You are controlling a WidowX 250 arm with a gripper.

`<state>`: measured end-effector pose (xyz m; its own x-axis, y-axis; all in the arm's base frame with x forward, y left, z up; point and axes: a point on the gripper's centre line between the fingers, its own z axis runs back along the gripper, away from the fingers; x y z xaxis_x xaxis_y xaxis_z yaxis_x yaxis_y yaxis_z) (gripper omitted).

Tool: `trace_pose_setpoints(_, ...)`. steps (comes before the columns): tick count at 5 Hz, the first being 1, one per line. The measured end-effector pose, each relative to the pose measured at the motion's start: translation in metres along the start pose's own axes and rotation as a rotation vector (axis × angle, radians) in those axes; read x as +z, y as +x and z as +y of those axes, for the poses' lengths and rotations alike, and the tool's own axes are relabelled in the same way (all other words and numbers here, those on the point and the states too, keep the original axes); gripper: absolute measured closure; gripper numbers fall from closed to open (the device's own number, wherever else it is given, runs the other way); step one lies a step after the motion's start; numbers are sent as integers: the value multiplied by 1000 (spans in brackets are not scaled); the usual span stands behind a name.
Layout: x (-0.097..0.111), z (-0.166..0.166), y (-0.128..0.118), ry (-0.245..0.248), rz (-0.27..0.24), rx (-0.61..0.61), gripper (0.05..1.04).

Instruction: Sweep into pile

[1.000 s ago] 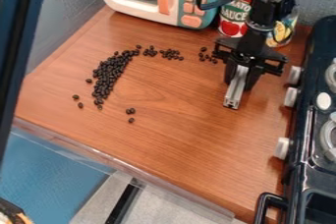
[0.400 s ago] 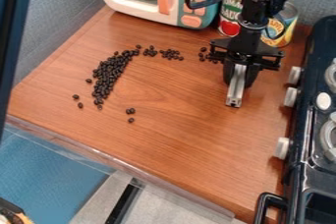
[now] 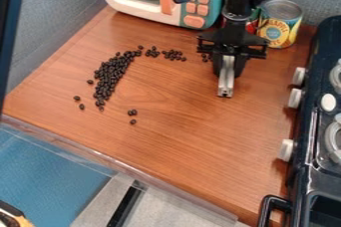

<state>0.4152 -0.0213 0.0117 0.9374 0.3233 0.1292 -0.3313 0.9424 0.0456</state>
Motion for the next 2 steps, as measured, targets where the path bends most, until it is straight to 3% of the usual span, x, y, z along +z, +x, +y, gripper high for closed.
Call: trace_pose_setpoints(2, -1, 26, -4, 12, -1, 42, 710)
